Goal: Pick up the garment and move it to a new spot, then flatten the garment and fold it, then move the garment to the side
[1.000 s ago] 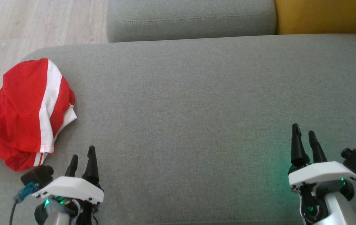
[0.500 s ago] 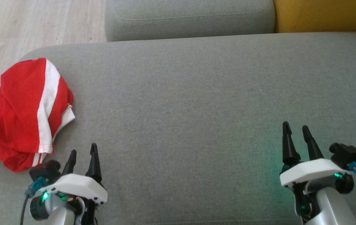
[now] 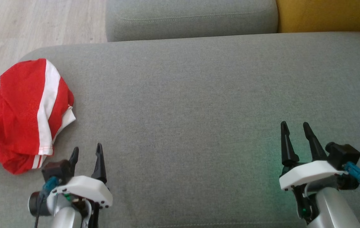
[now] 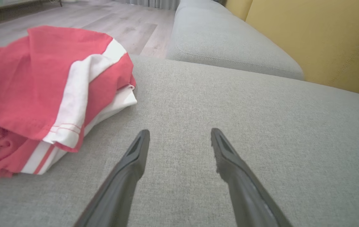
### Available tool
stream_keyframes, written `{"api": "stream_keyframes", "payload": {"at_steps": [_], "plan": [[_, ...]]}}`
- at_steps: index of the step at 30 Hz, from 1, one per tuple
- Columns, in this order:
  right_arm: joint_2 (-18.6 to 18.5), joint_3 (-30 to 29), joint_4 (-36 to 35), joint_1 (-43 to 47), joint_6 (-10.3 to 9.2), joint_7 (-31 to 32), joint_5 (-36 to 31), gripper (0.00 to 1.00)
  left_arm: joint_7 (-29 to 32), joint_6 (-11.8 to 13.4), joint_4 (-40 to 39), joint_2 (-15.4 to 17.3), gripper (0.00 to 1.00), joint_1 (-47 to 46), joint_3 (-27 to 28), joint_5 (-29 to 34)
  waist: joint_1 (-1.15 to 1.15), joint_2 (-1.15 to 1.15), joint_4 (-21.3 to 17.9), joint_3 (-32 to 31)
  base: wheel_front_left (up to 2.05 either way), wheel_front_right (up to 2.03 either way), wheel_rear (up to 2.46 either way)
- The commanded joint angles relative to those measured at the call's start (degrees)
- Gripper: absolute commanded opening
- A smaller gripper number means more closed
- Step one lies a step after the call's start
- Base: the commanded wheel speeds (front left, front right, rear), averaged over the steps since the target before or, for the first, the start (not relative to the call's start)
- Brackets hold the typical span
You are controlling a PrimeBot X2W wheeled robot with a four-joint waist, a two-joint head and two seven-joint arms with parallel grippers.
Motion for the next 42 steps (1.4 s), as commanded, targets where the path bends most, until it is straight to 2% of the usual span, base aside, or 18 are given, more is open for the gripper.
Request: {"api": "stream_keyframes", "payload": {"at_steps": [1, 16, 35, 40, 42], "plan": [[-0.4, 1.4, -2.1, -3.6, 0.39, -1.0, -1.9, 1.0, -1.0, 0.6, -1.8, 1.0, 1.0, -3.6, 1.5, 2.0, 0.0, 0.0, 0.0, 0.1, 0.0, 0.0, 0.0], [-0.5, 0.9, -2.9, -4.3, 0.44, -3.5, -10.4, 1.0, -3.5, 1.8, -2.4, 1.0, 1.0, -4.4, 1.0, 11.9, 0.0, 0.0, 0.1, 0.3, 0.0, 0.0, 0.0], [-0.5, -2.1, -3.2, -4.0, 0.44, -3.5, -9.4, 1.0, -3.5, 2.5, -3.6, 0.5, 1.0, -3.9, 2.6, 11.1, 0.0, 0.0, 0.6, 0.6, 0.0, 0.0, 0.0], [-0.5, -1.4, -3.9, -3.8, 0.44, -3.5, -9.5, 1.0, -3.5, 2.3, -4.0, 0.4, 1.0, -4.1, 2.8, 10.9, 0.0, 0.0, 2.6, 1.1, 0.0, 0.0, 0.0], [-0.5, -0.9, -4.2, -3.9, 0.44, -3.5, -9.1, 1.0, -3.5, 2.2, -4.4, 0.3, 1.0, -4.4, 2.5, 10.8, 0.0, 0.0, 4.8, 1.6, 0.0, 0.0, 0.0]]}}
